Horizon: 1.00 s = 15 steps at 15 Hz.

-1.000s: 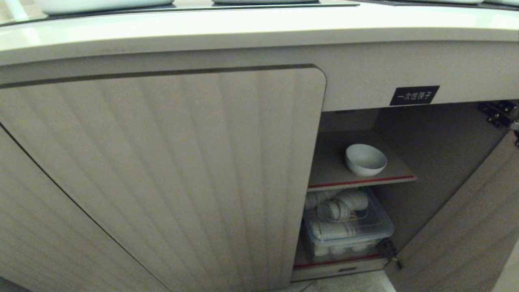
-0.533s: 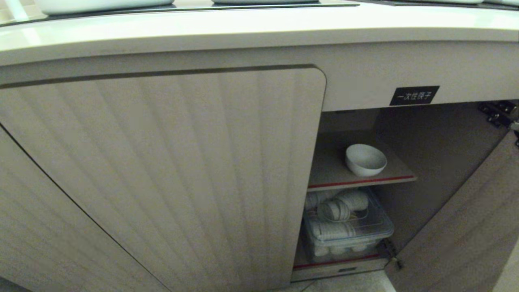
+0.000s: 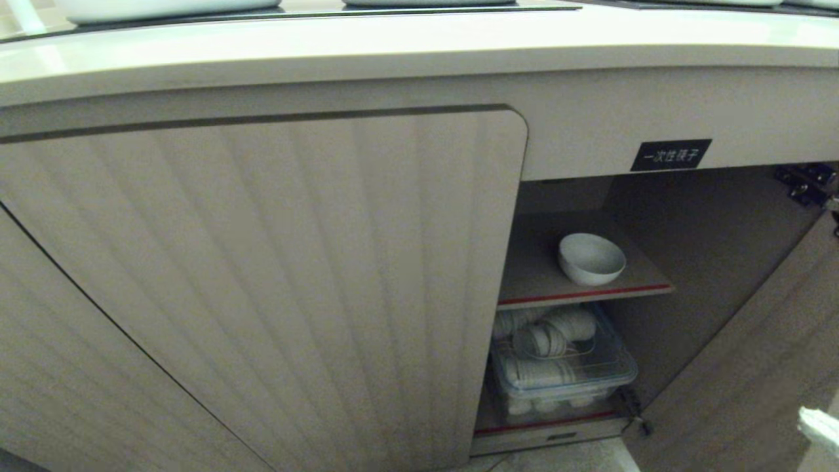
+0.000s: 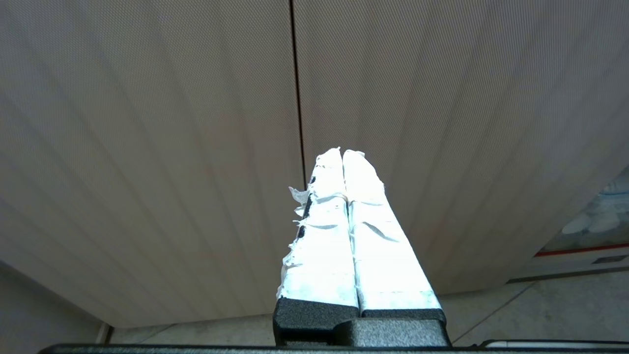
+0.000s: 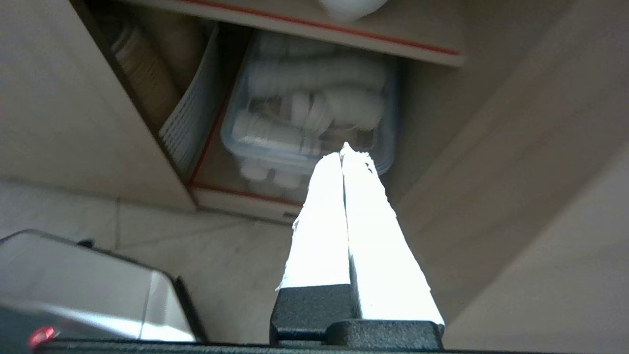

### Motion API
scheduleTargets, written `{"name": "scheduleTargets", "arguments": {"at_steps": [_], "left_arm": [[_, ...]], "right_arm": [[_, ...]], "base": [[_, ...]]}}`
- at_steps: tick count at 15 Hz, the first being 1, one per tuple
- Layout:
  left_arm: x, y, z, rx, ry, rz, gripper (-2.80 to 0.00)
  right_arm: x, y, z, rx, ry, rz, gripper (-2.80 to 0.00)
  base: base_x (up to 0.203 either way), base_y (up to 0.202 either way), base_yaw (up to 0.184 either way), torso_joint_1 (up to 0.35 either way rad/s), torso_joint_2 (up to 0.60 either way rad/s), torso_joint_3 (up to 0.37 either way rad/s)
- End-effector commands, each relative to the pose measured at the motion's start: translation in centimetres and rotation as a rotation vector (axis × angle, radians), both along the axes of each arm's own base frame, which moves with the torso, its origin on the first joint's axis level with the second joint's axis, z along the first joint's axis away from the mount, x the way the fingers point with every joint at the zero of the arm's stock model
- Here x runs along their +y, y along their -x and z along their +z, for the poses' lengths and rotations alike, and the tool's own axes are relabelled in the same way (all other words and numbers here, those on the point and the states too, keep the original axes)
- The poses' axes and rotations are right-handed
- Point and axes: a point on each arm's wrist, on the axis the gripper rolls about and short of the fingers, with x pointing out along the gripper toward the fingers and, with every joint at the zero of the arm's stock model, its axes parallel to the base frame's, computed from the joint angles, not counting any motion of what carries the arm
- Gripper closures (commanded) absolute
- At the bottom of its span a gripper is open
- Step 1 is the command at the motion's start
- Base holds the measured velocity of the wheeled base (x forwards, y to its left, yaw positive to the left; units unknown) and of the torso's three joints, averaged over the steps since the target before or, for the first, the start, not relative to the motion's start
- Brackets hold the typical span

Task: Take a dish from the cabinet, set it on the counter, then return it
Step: Take the bowl from the cabinet

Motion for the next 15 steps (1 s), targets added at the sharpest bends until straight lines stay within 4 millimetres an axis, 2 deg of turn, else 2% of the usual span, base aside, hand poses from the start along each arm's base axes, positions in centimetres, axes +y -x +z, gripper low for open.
{"name": "scheduleTargets", "arguments": {"at_steps": [1,6,12,15], "left_arm": [[0.0,0.0,0.0,0.0,0.0,0.0,0.0],[0.0,0.0,0.0,0.0,0.0,0.0,0.0],[0.0,0.0,0.0,-0.001,0.0,0.0,0.0],[0.0,0.0,0.0,0.0,0.0,0.0,0.0]], "right_arm": [[0.0,-2.4,0.4,0.098,-0.001,0.004,0.0],[0.0,-6.3,1.7,0.18,-0.03,0.0,0.0],[1.0,-9.9,0.7,0.304,-0.019,0.061,0.0],[1.4,-12.1,-0.1,0.308,-0.015,0.076,0.0]], "base": [[0.0,0.0,0.0,0.0,0.0,0.0],[0.0,0.0,0.0,0.0,0.0,0.0],[0.0,0.0,0.0,0.0,0.0,0.0],[0.0,0.0,0.0,0.0,0.0,0.0]]}}
